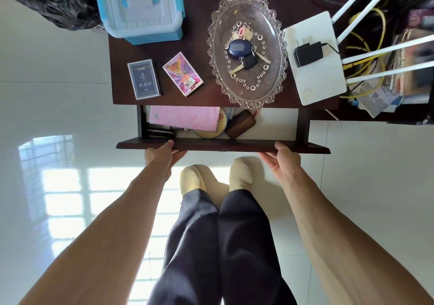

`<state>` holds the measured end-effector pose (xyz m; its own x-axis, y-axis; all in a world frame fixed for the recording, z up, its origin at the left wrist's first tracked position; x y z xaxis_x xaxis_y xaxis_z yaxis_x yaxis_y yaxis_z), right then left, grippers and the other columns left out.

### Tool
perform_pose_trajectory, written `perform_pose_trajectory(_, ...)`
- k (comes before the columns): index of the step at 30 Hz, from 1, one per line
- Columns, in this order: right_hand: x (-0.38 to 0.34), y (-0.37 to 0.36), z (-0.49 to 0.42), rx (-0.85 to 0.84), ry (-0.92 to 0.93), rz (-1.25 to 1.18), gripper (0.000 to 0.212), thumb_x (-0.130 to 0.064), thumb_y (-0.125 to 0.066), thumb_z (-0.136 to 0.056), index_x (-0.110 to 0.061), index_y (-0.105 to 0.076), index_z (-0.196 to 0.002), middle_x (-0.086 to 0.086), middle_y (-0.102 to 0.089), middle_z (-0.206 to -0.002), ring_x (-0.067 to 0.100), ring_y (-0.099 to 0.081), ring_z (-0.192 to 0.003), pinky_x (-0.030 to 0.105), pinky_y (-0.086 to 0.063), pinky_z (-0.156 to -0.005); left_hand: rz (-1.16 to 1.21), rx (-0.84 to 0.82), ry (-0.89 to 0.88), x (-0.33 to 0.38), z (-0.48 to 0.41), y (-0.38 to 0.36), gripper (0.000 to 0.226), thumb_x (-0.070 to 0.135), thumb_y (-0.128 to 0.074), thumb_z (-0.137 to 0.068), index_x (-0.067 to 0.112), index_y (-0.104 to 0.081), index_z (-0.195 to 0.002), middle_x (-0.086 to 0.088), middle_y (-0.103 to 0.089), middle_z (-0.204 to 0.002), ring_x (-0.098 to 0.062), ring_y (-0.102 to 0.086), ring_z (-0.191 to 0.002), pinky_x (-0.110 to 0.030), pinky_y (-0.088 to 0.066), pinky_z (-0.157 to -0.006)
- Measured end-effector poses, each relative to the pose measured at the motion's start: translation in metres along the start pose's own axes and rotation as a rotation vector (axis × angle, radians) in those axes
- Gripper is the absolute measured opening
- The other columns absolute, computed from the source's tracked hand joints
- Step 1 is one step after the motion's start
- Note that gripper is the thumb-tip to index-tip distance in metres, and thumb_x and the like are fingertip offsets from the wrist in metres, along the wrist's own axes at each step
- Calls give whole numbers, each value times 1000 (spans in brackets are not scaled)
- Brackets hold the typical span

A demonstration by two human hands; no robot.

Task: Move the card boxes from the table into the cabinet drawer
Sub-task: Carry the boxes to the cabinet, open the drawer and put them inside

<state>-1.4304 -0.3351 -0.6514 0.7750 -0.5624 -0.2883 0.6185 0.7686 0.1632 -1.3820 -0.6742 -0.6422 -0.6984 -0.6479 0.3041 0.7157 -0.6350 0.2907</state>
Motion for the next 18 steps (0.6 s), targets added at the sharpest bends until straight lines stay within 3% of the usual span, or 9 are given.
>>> perform_pose_trajectory(5, 14, 15, 2, 0, -4, -33, 48, -3, -63, -97, -7, -46, -141, 21, -69, -118, 28, -79, -71, 41, -64, -60, -18, -4, 10, -18, -1, 14, 31, 3, -65, -90, -8, -54, -117, -25, -70, -107, -36, -76, -71, -37, -64, -65)
perform_pose_trajectory(12, 31, 33, 5, 25, -28, -10, 46, -4, -63, -97, -8, -45, -140, 24, -67, -119, 33, -75, -89, 42, -66, -64, -41, -12, 16, -37, 0, 28, 36, 4, -64, -91, -11, -53, -121, -25, -68, -114, -36, -76, -75, -35, -64, -65)
perform_pose_trajectory(18, 38, 41, 8, 26, -30, -1, 49, -5, -63, -98, -10, -43, -143, 21, -67, -120, 29, -75, -85, 42, -66, -66, -66, -14, 24, -47, -1, 35, 35, 5, -62, -92, -10, -53, -122, -24, -70, -112, -38, -75, -81, -40, -61, -84)
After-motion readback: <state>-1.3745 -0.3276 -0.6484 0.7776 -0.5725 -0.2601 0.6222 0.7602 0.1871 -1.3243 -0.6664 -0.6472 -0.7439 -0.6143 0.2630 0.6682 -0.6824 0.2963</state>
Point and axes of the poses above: each hand's wrist, its own z-axis away from the middle knuckle, its own y-axis out of the back of the hand, x = y × z, the point moved 7 cm from there along -z, towards the middle knuckle
